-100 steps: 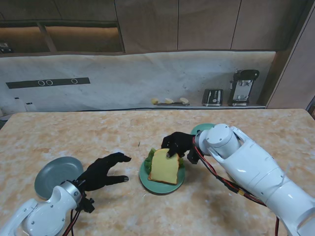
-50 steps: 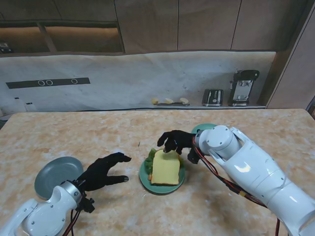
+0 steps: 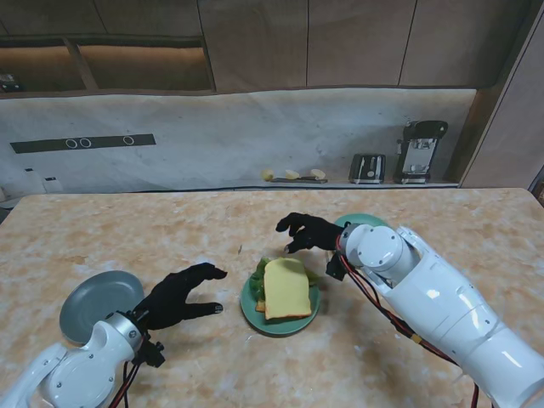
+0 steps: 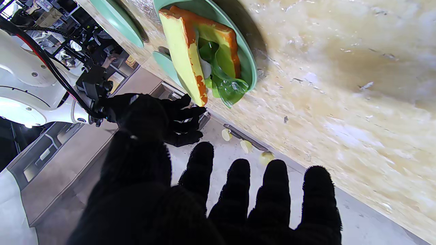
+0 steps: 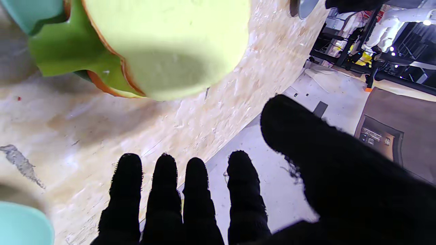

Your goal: Prepare sandwich (Bread, lettuce, and egg)

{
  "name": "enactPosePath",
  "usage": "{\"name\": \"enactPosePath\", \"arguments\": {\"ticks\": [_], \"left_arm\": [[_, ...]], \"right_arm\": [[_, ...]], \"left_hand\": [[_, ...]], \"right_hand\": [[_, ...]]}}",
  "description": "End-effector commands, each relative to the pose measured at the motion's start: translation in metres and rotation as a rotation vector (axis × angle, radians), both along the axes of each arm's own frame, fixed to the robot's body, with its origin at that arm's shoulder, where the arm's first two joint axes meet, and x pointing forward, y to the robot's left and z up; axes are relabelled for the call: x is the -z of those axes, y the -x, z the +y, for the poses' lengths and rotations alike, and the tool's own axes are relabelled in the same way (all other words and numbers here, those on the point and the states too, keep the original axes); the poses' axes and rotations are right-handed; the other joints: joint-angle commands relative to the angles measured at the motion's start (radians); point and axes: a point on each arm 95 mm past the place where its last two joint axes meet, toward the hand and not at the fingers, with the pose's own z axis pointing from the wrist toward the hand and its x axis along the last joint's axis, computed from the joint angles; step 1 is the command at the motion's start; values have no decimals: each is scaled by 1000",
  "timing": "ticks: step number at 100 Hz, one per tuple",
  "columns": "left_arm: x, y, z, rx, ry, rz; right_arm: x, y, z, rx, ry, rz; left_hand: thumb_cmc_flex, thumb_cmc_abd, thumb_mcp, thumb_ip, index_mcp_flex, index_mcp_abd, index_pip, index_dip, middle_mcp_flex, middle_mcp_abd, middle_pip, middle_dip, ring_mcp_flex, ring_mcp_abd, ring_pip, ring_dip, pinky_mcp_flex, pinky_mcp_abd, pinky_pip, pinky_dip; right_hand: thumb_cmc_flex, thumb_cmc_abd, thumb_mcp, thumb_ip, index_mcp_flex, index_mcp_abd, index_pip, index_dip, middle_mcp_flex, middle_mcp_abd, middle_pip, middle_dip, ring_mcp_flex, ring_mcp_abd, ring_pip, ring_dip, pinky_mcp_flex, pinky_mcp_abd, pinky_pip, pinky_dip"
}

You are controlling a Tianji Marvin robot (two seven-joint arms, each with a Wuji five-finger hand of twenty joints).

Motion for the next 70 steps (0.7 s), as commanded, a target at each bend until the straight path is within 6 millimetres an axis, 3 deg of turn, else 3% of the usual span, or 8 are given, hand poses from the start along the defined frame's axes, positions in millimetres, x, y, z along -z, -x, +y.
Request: {"name": "enactPosePath", "arguments": {"ticks": [1, 36, 56, 70], "left_arm": [[3, 1, -1, 6, -1, 12], [1, -4, -4, -16, 6, -3], [0, -9, -6, -41, 27, -5], [1, -11, -8, -58, 45, 3]], "right_arm": [[3, 5, 5, -21, -17, 14], [-10, 25, -14, 39, -25, -180], [-19, 53, -38, 40, 5, -270], [-18, 75, -56, 57, 38, -333]], "left_hand": [[10, 30, -16, -21, 14, -18, 14, 8, -4, -18, 3, 4, -20, -16, 14, 11, -16, -10, 14, -19], [9, 30, -16, -21, 10, -14, 12, 6, 13, -13, 8, 6, -13, -14, 17, 12, -11, -11, 16, -19], [6, 30, -17, -21, 9, -14, 12, 6, 7, -17, 7, 7, -13, -13, 17, 12, -12, -12, 19, -18], [4, 30, -17, -21, 11, -15, 12, 5, 10, -18, 7, 7, -11, -12, 17, 12, -12, -11, 20, -19]], "right_hand": [[-28, 13, -19, 16, -37, -37, -5, -14, -23, -29, -35, -804, -29, -32, -25, -32, -19, -29, -30, -30], [-76, -18, -89, -3, -59, -43, 9, -19, -20, -29, -84, -822, -35, -34, -29, -38, -35, -10, -85, -62], [-92, -32, -147, -10, -90, -4, -30, -50, -23, 37, -142, -843, 5, 9, -75, -63, -17, 26, -133, -119], [-96, -15, -193, -2, -50, -12, -34, -57, -19, 12, -137, -837, 0, -2, -78, -64, -33, 32, -137, -139]]}}
